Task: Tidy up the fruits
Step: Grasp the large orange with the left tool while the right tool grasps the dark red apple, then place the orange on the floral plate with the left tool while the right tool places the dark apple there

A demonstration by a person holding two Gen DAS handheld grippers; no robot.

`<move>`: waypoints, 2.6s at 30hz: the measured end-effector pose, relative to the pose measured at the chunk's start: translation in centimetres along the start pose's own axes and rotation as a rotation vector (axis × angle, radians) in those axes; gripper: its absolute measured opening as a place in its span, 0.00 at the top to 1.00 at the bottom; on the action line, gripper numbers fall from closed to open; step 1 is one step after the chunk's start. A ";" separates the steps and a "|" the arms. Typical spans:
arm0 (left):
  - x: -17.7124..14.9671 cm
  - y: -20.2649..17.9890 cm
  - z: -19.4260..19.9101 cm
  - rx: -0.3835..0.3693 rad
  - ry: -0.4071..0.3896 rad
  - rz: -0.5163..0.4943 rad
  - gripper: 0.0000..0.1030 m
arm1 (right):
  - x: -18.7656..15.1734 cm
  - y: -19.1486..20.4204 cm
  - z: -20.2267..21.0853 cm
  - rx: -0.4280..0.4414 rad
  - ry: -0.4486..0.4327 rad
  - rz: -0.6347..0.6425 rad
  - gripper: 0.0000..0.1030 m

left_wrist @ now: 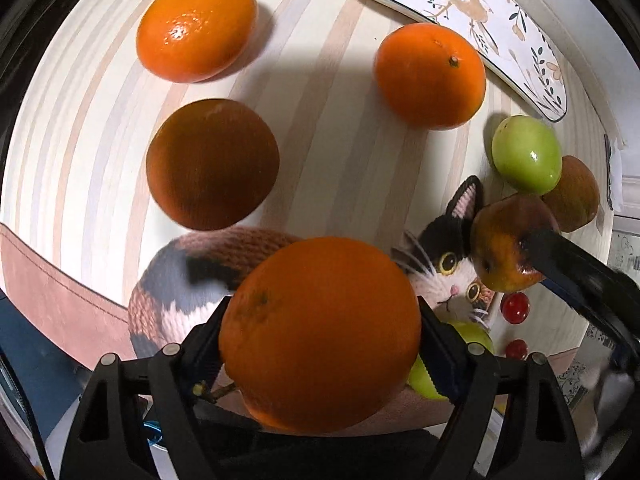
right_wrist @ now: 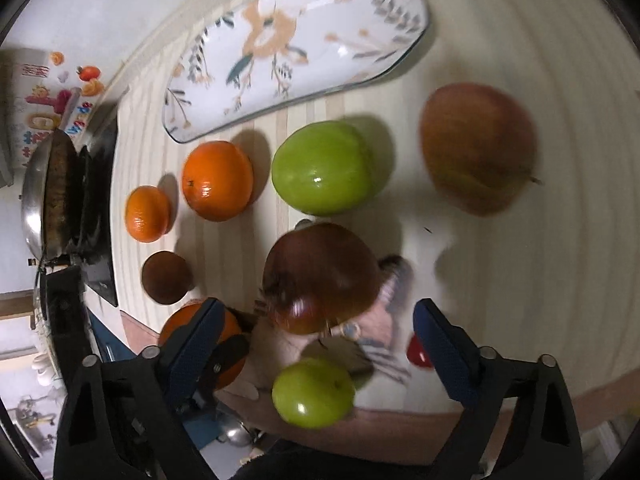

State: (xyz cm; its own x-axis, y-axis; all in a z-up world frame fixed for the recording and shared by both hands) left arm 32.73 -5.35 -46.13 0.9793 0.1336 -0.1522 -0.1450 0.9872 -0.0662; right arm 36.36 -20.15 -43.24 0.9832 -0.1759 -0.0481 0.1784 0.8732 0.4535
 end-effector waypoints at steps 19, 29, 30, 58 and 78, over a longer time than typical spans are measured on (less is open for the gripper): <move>2.3 1.9 1.2 0.037 -0.052 -0.013 0.20 | 0.2 1.9 -3.4 -0.051 0.060 0.069 0.32; 2.6 -0.9 7.5 0.075 -0.158 -0.108 0.21 | 0.6 4.0 1.1 0.010 -0.001 0.110 0.32; 2.9 -0.9 8.4 0.065 -0.165 -0.108 0.21 | 1.1 3.7 1.9 0.018 -0.009 0.111 0.32; 24.5 -10.4 8.9 -0.037 -0.011 -0.144 0.20 | 22.3 3.4 1.5 -0.142 -0.030 0.192 0.32; 25.2 -10.2 7.5 0.108 0.009 -0.173 0.20 | 23.2 2.7 0.1 -0.196 0.055 0.178 0.07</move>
State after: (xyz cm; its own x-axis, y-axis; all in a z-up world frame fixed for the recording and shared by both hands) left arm 59.96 -11.36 -41.88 0.9869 -0.0393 -0.1566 0.0420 0.9990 0.0140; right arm 59.64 -21.88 -43.07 0.9994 0.0088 -0.0334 0.0008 0.9605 0.2783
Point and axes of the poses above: each gripper's, at about its wrist camera, not at the fingertips, and z roughly against the way its jaws point, y to its left, x to its top, the point moved 10 cm from there along -z, roughly the way its jaws point, and after that the axes turned 7 degrees about x, right-handed, at the moved point
